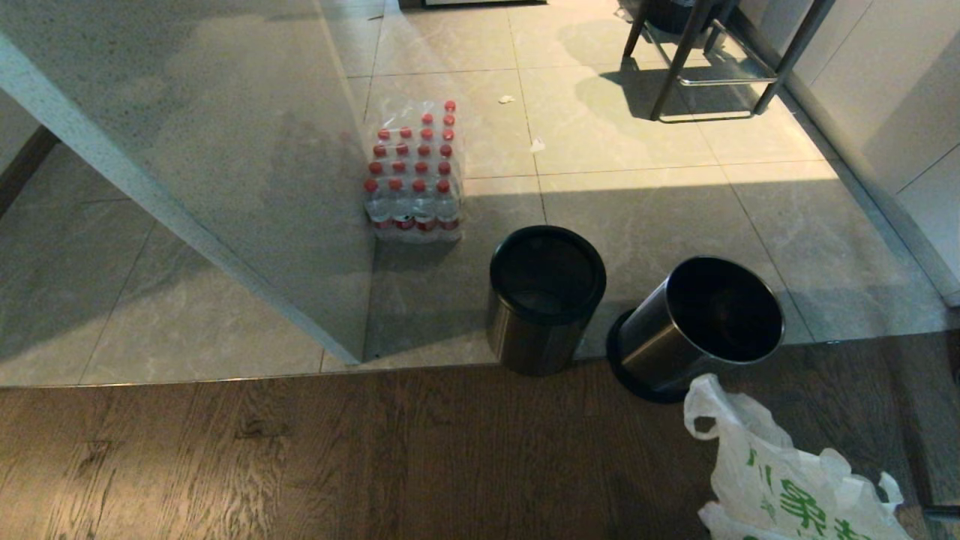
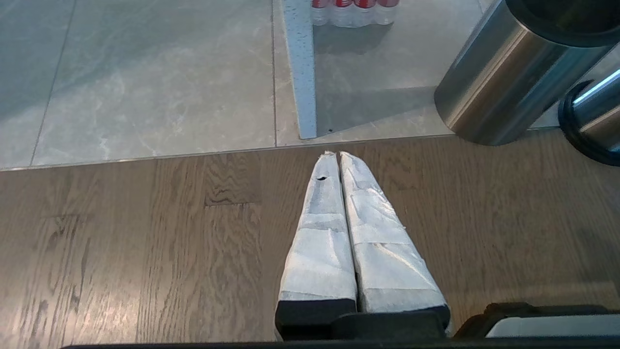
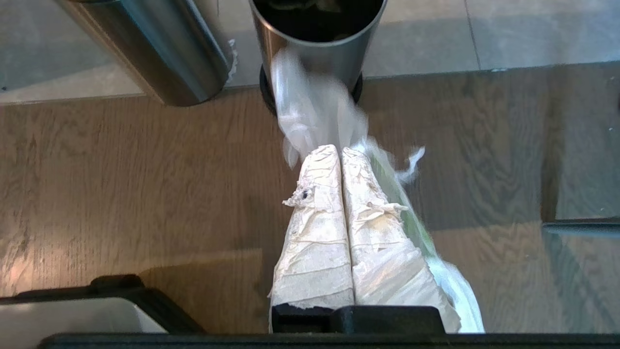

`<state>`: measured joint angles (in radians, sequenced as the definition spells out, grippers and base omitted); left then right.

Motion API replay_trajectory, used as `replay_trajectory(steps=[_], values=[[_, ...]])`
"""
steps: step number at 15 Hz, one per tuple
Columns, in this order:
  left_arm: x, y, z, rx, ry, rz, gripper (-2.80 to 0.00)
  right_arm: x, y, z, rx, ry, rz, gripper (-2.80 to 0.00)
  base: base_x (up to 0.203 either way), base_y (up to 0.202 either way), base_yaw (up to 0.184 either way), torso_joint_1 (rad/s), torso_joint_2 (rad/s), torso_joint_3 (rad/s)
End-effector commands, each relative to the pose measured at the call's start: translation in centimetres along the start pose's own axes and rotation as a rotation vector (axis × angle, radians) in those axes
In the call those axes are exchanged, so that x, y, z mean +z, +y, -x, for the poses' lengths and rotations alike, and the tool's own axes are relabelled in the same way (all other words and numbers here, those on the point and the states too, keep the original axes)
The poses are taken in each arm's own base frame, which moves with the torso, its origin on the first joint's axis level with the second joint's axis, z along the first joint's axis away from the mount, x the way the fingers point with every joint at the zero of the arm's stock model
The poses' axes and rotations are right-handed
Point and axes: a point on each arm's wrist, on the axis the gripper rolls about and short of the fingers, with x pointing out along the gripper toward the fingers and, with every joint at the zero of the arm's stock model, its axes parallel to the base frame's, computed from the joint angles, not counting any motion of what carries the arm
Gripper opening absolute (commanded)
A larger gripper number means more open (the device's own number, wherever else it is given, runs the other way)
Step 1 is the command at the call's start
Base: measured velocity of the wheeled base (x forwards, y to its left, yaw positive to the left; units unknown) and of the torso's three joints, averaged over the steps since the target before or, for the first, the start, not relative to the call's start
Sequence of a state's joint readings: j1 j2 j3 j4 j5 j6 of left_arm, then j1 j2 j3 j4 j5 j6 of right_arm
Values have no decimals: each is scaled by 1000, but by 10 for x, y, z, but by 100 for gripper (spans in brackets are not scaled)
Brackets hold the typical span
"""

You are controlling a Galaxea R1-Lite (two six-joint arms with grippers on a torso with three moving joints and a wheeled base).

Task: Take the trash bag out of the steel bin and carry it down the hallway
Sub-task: Put the trash bag at the door

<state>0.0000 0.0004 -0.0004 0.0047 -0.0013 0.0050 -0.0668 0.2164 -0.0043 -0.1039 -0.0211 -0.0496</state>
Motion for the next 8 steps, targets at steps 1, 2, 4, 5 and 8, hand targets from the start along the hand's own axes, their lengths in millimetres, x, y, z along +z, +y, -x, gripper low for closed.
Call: replay_trajectory(steps=[1,2,4,5,8], values=[[0,0,0,0,0,0,-280,-4,0,3,28,-18,0,-280,0,0,0,0,0,0],[0,0,0,0,1,0,-280,-9,0,10,49,-56,2,-280,0,0,0,0,0,0],[0,0,0,0,0,0,-280,-16,-1,19,73,-151,-31,-280,0,0,0,0,0,0],[0,0,0,0,1,0,-280,-17,-1,20,82,-158,-74,-280,0,0,0,0,0,0],[0,0,0,0,1,0,-280,-17,-1,20,84,-159,-51,-280,0,0,0,0,0,0]])
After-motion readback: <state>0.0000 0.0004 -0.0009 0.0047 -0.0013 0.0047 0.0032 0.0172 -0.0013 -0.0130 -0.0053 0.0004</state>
